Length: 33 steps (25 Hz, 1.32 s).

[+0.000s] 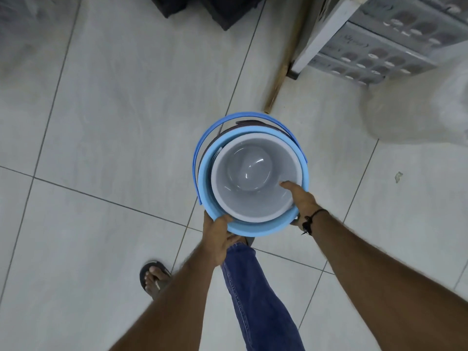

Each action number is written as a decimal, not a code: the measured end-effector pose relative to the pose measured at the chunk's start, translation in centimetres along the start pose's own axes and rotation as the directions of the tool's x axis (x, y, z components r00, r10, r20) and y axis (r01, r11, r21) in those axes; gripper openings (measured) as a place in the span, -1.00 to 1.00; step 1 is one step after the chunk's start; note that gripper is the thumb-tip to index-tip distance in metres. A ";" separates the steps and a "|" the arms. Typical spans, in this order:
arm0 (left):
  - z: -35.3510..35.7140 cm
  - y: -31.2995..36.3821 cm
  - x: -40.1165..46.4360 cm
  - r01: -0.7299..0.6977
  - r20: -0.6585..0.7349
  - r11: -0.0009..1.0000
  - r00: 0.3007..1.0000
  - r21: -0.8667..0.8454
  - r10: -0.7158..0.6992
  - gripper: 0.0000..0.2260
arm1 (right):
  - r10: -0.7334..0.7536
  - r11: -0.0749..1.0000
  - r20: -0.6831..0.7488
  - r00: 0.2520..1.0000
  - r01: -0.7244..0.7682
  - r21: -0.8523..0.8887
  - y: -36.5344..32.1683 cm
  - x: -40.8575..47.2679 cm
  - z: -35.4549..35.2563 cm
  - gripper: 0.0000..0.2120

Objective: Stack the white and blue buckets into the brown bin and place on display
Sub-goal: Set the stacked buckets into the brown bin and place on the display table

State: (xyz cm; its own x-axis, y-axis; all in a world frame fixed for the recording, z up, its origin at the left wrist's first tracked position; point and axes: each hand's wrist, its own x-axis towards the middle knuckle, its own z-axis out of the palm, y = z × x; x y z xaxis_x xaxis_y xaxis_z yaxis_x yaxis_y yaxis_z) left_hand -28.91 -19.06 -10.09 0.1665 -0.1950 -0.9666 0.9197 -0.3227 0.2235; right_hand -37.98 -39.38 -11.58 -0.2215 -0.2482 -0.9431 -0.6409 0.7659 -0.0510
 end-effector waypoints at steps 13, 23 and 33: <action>-13.9 8.9 -17.5 0.059 -0.124 0.996 0.991 0.062 -0.051 -0.52 | -0.110 0.994 0.136 0.985 0.113 -0.011 5.9 -21.0 6.6 -0.55; -21.4 31.5 -49.3 -0.267 -0.095 0.916 0.947 0.299 0.307 -0.71 | -0.542 0.831 0.077 0.837 0.521 0.195 -2.3 -53.6 12.9 -0.46; -15.9 57.3 -66.8 -0.676 0.006 0.692 0.716 0.255 0.698 -0.70 | -0.893 0.419 -0.142 0.428 0.904 0.090 -25.2 -81.2 11.6 -0.44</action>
State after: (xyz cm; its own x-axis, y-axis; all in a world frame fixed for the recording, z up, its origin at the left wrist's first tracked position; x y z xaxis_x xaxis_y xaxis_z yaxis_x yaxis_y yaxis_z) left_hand 18.31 -9.80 65.23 0.7588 -0.3704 -0.5358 0.4328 -0.3280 0.8397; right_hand 4.73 -31.65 62.51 0.3730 -0.8742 -0.3109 -0.4024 0.1495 -0.9032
